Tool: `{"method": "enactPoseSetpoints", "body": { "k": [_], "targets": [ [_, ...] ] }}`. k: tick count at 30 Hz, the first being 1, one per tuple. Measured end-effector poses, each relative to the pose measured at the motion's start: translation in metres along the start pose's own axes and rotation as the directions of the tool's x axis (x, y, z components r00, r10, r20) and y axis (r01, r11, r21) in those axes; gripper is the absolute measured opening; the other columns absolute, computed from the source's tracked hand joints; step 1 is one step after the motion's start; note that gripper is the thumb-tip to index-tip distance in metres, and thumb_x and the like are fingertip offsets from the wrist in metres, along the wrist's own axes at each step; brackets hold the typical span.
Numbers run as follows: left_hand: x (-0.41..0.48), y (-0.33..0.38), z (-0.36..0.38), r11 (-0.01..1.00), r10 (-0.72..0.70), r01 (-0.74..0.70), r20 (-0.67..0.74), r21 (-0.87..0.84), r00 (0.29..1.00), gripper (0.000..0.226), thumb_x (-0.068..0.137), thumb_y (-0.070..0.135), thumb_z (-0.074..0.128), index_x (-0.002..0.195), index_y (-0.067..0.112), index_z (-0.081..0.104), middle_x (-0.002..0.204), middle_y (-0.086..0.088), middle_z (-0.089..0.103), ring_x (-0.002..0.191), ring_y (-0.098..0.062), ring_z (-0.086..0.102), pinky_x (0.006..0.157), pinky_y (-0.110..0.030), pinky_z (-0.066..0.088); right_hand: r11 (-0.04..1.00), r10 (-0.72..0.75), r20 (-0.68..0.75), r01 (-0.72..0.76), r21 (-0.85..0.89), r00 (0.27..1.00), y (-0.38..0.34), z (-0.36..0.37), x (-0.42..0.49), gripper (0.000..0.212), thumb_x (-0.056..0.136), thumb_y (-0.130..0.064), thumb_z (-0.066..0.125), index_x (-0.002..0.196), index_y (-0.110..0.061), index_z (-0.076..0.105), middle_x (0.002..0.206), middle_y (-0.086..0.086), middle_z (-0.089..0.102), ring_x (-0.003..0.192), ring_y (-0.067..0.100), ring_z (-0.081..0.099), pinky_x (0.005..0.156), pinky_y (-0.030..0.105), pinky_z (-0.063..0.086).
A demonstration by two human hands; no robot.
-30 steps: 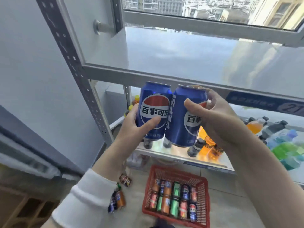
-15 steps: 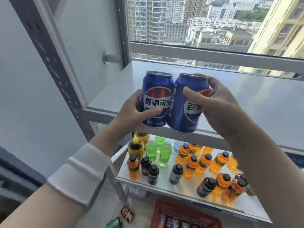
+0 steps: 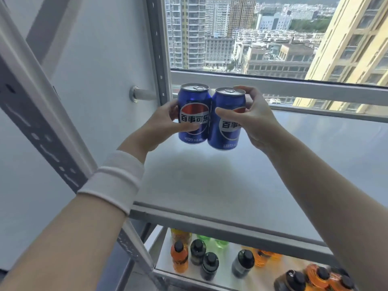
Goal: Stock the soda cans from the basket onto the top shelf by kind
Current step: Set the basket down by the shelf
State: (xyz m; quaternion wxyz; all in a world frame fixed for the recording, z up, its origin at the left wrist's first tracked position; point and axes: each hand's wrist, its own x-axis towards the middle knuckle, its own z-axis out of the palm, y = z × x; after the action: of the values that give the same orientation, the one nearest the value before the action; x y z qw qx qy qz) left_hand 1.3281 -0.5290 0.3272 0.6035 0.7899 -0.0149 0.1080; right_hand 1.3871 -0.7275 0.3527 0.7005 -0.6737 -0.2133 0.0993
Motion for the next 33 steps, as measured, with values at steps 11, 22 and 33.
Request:
{"method": "enactPoseSetpoints", "body": {
  "k": [11, 22, 33],
  "targets": [
    [0.059, -0.042, -0.026, 0.999, -0.050, 0.050, -0.018, 0.008, 0.999, 0.065, 0.072, -0.006, 0.072, 0.129, 0.008, 0.047, 0.108, 0.001, 0.063, 0.092, -0.003, 0.061, 0.079, -0.016, 0.051, 0.993, -0.065, -0.102, 0.054, -0.108, 0.993, 0.042, 0.023, 0.068, 0.070, 0.062, -0.004, 0.083, 0.115, -0.018, 0.040, 0.107, 0.010, 0.059, 0.086, 0.020, 0.065, 0.077, 0.028, 0.052],
    [0.064, -0.049, -0.029, 0.992, -0.065, 0.071, 0.065, -0.100, 0.996, 0.069, 0.070, -0.003, 0.073, 0.129, 0.018, 0.044, 0.110, 0.003, 0.064, 0.101, -0.007, 0.062, 0.087, -0.022, 0.051, 0.964, -0.137, -0.167, 0.092, -0.251, 0.976, 0.048, 0.027, 0.070, 0.082, 0.061, -0.014, 0.085, 0.126, -0.020, 0.035, 0.098, -0.014, 0.047, 0.100, 0.012, 0.056, 0.086, 0.023, 0.047],
    [0.056, -0.054, -0.015, 0.994, -0.105, 0.107, -0.111, 0.018, 0.988, 0.066, 0.072, -0.001, 0.074, 0.125, 0.017, 0.039, 0.113, -0.004, 0.058, 0.108, -0.015, 0.054, 0.077, -0.016, 0.051, 0.963, -0.002, -0.080, -0.019, -0.268, 0.997, 0.063, 0.009, 0.059, 0.072, 0.069, -0.002, 0.078, 0.129, -0.015, 0.041, 0.108, -0.004, 0.053, 0.087, -0.001, 0.053, 0.066, 0.012, 0.048]
  ]
}}
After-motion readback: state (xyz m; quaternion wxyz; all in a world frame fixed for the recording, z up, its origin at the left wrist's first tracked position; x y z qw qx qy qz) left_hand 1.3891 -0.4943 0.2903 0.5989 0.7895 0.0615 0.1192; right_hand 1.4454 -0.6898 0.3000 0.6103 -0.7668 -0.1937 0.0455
